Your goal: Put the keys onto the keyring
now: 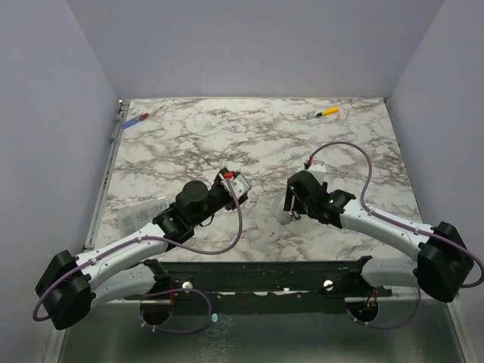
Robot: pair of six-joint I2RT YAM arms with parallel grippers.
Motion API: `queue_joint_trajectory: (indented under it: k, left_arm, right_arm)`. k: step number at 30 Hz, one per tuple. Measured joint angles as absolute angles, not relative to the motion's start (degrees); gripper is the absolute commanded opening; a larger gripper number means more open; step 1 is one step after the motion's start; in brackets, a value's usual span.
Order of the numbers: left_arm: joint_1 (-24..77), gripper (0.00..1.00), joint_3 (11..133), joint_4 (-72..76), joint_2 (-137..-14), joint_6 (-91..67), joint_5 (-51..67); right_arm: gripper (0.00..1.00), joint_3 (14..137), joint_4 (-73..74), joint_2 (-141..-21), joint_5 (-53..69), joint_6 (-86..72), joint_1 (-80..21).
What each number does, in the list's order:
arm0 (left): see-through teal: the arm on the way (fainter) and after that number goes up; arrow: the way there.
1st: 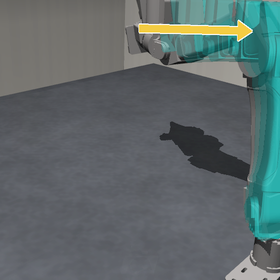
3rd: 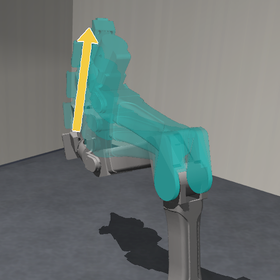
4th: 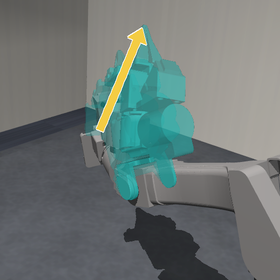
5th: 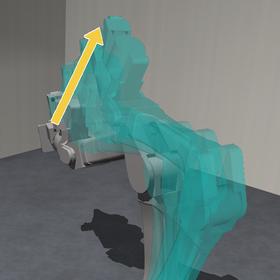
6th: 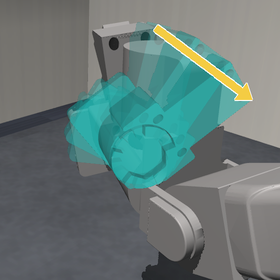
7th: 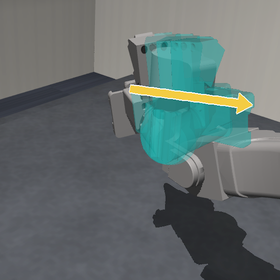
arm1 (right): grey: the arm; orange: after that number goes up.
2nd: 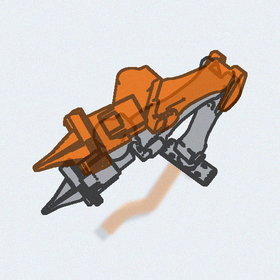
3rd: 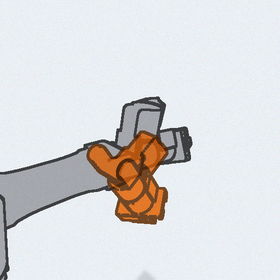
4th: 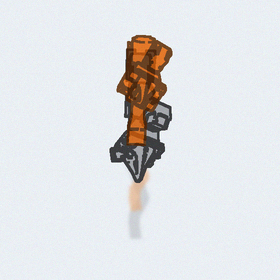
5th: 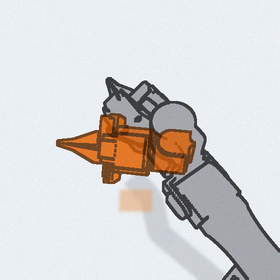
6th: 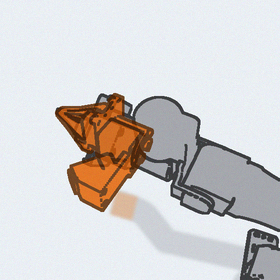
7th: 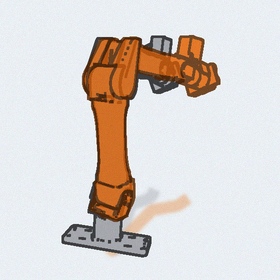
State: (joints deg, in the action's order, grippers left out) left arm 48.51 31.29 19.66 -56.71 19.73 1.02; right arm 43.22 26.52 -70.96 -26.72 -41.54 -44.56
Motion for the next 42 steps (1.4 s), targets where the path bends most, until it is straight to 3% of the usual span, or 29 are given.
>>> queue_joint_trajectory:
  k: [10, 26, 37, 42]
  left_arm:
    - [48.51, 0.55, 31.40, 19.11, -56.95, 19.31, -2.02]
    - [48.51, 0.55, 31.40, 19.11, -56.95, 19.27, -2.02]
    - [48.51, 0.55, 31.40, 19.09, -56.95, 19.29, -2.33]
    - [48.51, 0.55, 31.40, 19.09, -56.95, 19.33, -3.07]
  right_arm:
    - [0.60, 41.91, 24.77, -76.47, -22.70, -44.05, -44.51]
    - [0.58, 37.21, 25.04, -76.18, -27.75, -43.24, -36.95]
    - [0.62, 34.92, 22.37, -58.61, -28.38, -40.58, -36.62]
    - [0.62, 34.76, 19.09, -58.98, -28.34, -38.96, -35.46]
